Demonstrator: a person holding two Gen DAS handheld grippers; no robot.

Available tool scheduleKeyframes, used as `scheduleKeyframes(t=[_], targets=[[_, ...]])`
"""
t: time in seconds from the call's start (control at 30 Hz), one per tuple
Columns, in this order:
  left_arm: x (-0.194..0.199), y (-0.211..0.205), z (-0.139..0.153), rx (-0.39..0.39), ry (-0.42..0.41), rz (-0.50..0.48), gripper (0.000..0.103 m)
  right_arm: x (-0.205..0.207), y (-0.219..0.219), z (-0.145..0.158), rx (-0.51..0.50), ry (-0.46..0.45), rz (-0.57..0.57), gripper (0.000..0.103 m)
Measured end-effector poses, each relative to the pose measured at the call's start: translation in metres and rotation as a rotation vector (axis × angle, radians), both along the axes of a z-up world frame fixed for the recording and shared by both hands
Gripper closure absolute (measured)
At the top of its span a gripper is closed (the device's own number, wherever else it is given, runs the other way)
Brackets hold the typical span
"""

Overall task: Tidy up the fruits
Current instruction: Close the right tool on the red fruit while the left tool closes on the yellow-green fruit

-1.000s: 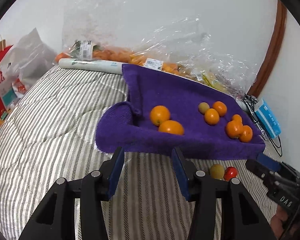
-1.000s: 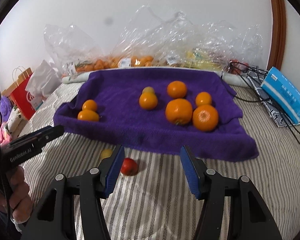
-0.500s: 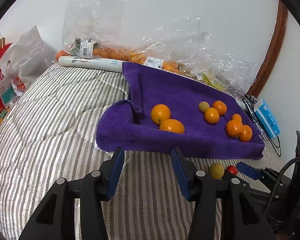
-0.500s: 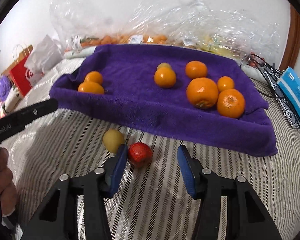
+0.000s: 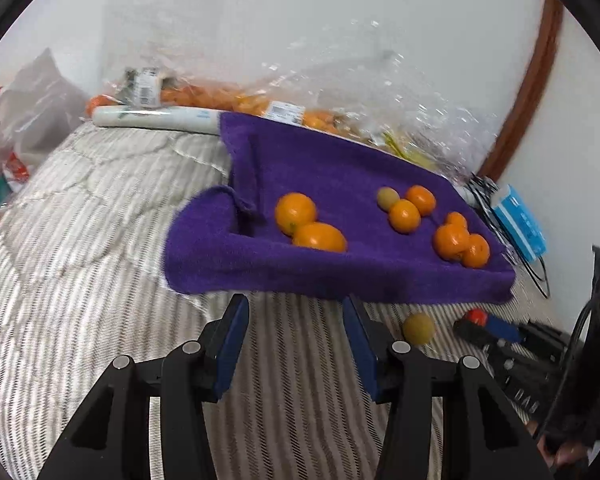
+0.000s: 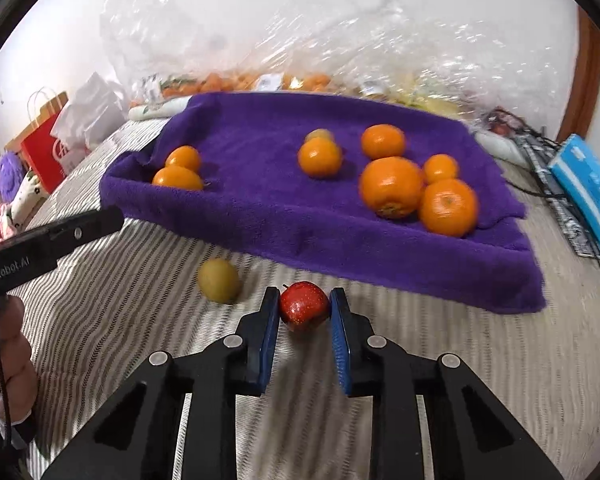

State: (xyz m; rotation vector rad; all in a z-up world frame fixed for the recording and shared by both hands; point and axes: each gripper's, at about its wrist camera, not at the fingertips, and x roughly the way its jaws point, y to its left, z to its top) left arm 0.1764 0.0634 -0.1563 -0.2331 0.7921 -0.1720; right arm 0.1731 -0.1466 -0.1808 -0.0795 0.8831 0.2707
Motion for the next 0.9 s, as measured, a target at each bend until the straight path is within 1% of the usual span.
scheduleKeyframes(t=[0.07,0.1,0.2,0.3,0.47,0.53,0.57,0.6,0.67,0.83,0.9], targets=[[-0.001,-0.008,0.0,0.008,-0.006,-0.044,0.056,-0.002,-0.011,0.004,0.01,-0.008,-0.016,0.078],[-0.003,-0.015,0.0,0.005,-0.011,-0.085,0.056,-0.003,-0.017,0.005,0.013,-0.01,-0.024,0.078],[-0.004,-0.032,-0.001,-0.002,-0.003,-0.168,0.056,-0.007,-0.034,0.008,0.004,-0.024,-0.043,0.078],[-0.002,-0.052,-0.003,-0.009,0.017,-0.209,0.056,-0.011,-0.051,0.01,0.001,-0.037,-0.06,0.078],[0.005,-0.076,-0.005,-0.003,0.035,-0.215,0.057,-0.015,-0.068,0.01,0.011,-0.049,-0.071,0.078],[0.01,-0.085,-0.01,0.018,0.057,-0.221,0.058,-0.017,-0.073,0.008,0.017,-0.049,-0.072,0.078],[0.01,-0.088,-0.012,0.041,0.066,-0.215,0.063,-0.016,-0.074,0.007,0.018,-0.047,-0.072,0.078],[0.011,-0.092,-0.014,0.075,0.077,-0.204,0.071,-0.016,-0.075,0.005,0.017,-0.045,-0.071,0.078],[0.012,-0.094,-0.014,0.106,0.066,-0.198,0.078,-0.017,-0.077,0.003,0.017,-0.048,-0.07,0.078],[0.011,-0.096,-0.014,0.108,0.068,-0.209,0.078,-0.015,-0.079,-0.003,0.046,-0.024,-0.054,0.078],[0.011,-0.094,-0.015,0.087,0.072,-0.207,0.078,-0.015,-0.08,-0.003,0.066,-0.023,-0.05,0.078]])
